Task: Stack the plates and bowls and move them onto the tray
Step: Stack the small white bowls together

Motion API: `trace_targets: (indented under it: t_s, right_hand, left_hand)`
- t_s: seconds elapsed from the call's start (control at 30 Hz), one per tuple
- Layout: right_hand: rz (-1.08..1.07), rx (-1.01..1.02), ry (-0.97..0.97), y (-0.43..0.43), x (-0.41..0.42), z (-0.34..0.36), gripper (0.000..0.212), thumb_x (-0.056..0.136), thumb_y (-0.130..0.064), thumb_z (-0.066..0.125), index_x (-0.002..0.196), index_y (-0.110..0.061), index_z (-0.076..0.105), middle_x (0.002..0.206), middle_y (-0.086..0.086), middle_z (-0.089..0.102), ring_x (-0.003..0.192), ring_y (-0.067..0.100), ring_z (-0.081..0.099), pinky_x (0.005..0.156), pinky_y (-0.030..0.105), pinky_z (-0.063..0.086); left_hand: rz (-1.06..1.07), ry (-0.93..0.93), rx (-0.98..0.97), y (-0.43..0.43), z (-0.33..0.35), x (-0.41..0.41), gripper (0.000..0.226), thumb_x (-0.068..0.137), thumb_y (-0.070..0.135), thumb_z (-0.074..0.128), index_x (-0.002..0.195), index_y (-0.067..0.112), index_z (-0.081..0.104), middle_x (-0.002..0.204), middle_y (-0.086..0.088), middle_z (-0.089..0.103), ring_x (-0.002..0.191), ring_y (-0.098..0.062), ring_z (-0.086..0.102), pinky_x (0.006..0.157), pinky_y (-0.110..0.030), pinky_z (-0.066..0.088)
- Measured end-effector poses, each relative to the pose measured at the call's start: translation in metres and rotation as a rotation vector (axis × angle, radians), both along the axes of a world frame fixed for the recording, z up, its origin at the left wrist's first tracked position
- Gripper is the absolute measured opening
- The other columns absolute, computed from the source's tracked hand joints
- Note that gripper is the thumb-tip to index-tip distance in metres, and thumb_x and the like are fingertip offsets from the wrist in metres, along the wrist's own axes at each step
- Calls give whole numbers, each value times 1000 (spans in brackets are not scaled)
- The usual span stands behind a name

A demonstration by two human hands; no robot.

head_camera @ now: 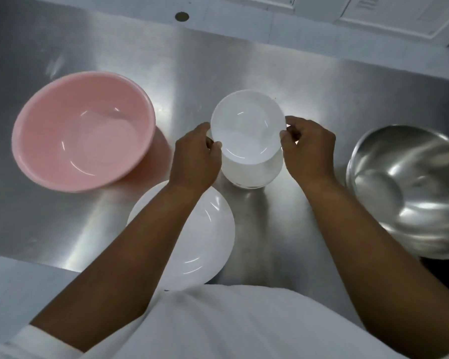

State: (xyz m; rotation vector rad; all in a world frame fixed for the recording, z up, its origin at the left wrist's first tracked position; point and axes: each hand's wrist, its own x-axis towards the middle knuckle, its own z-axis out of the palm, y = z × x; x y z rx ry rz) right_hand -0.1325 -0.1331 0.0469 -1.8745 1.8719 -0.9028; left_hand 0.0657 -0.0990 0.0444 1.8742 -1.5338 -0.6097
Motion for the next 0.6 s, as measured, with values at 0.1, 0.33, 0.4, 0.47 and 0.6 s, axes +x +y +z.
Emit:
trace_targets:
  t_s: [0.1,0.33,0.4,0.47,0.6]
  right_hand:
    - [-43,64,48,16,-13,-15,16,86,-11,58,91,-8,72,69,13,68,69,32,58,73,33,44]
    - [-31,193,143,28,-15,-44,16,92,-17,55,90,-8,69,78,8,67,75,27,60,69,31,47]
    - [-39,197,141,29,-14,-49,18,93,-18,56,98,-7,70,85,10,67,80,27,60,73,31,49]
    - [-51,191,137,29,-14,-51,19,94,-18,56,102,-7,69,88,11,66,83,26,60,73,27,42]
    - [-60,192,130,30,-15,-53,23,95,-19,57,110,-6,68,92,11,67,88,26,62,76,22,36]
  left_hand:
    - [-62,-36,43,2,-6,-8,28,89,14,57,116,13,65,77,-5,69,77,-20,62,80,-27,49]
    - [-116,-150,221,0,-25,-8,29,87,15,50,111,10,66,87,-10,72,86,-28,65,80,-33,53]
    - [-127,-162,246,0,-28,-8,26,87,17,51,106,10,66,88,-10,71,86,-29,65,80,-36,54]
    - [-134,-168,260,0,-30,-8,24,88,18,53,106,10,66,92,-11,71,87,-29,65,80,-37,55]
    - [-138,-162,271,-1,-34,-8,20,89,21,56,103,10,66,90,-12,71,86,-29,64,80,-36,53]
